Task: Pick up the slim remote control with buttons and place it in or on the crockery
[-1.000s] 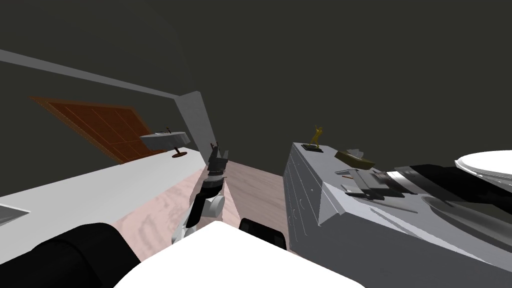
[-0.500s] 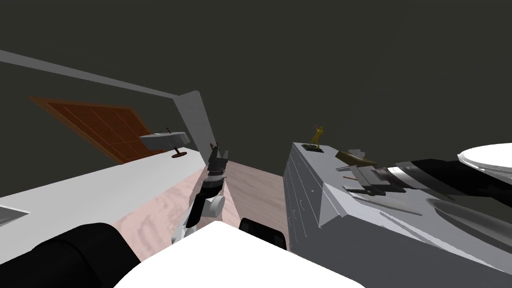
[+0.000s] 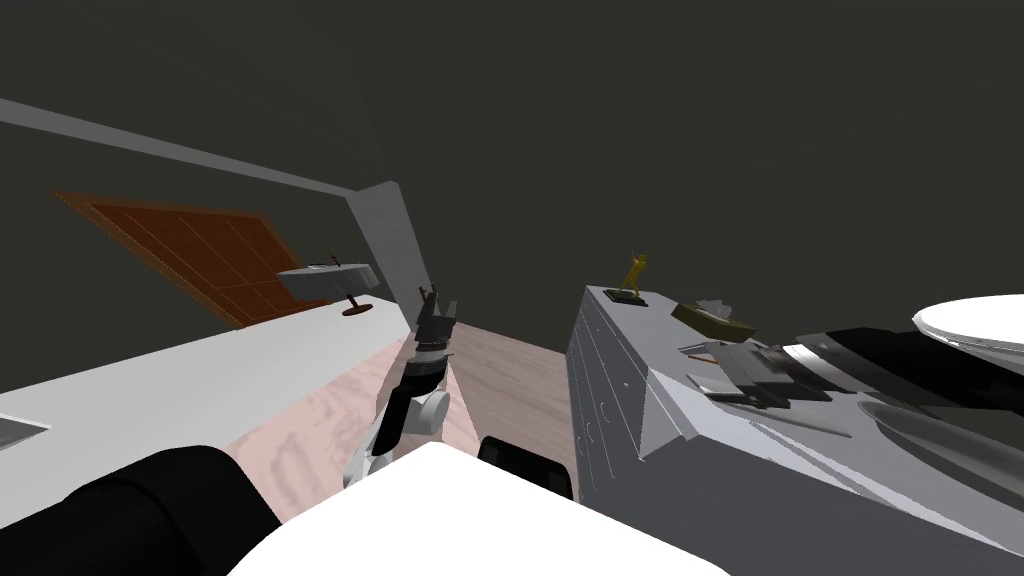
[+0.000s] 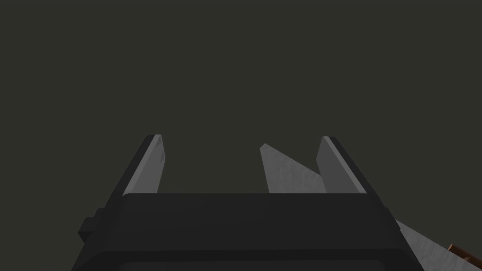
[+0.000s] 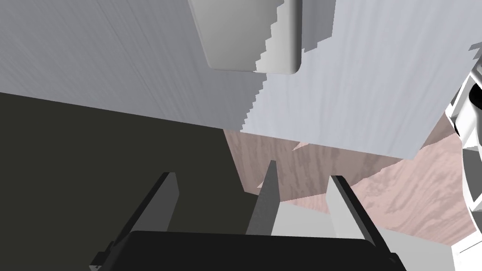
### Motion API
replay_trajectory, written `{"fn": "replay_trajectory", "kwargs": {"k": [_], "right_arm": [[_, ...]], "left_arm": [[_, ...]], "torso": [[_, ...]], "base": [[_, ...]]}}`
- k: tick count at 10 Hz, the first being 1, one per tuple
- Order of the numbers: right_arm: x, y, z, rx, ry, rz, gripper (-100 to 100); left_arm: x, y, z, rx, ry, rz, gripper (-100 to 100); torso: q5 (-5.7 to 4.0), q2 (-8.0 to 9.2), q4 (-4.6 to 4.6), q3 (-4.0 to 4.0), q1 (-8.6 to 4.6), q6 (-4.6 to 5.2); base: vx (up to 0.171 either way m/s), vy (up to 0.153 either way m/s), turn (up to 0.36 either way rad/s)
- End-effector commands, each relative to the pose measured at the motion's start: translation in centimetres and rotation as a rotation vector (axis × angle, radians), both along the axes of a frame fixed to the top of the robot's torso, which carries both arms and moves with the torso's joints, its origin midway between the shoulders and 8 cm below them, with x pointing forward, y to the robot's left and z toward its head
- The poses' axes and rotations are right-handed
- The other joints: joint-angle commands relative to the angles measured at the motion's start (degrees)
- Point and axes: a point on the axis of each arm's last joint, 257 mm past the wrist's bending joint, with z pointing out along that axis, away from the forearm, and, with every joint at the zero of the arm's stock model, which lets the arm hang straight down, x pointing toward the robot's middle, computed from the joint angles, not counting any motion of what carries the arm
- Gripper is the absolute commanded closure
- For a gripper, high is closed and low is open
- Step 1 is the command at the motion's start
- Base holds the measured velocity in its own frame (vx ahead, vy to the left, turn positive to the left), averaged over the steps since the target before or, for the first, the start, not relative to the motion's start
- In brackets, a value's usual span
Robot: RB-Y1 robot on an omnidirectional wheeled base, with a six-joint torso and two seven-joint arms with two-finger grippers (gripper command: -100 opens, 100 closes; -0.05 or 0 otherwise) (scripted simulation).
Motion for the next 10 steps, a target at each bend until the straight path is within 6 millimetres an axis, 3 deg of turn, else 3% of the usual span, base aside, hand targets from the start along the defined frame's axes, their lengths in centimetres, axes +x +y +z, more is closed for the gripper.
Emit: {"fn": "replay_trajectory", "kwargs": {"k": [1, 5, 7, 10], "right_arm": [[0.0, -0.1, -0.1, -0.001, 0.005, 0.001, -100], [-2.4, -3.6, -1.2, -0.143, 0.107, 0.021, -100], [-2.4, -3.6, -1.2, -0.144, 0.107, 0.022, -100], [-4.2, -5.5, -2.0, -0.217, 0.179, 0.038, -100]], "left_arm": [[0.0, 0.0, 0.0, 0.0, 0.0, 0.0, 0], [0.0, 0.0, 0.0, 0.0, 0.0, 0.0, 0], [0.0, 0.0, 0.0, 0.0, 0.0, 0.0, 0], [0.0, 0.0, 0.0, 0.0, 0.0, 0.0, 0]], "torso": [[0.0, 0.0, 0.0, 0.0, 0.0, 0.0], [0.0, -0.1, -0.02, -0.05, -0.06, 0.0], [-0.02, -0.16, -0.04, -0.1, -0.07, 0.0], [-0.01, -0.02, 0.0, -0.01, -0.05, 0.0]], "base": [[0.009, -0.006, 0.002], [0.058, -0.024, -0.007], [0.045, -0.019, 0.0], [0.038, -0.023, -0.008]]}}
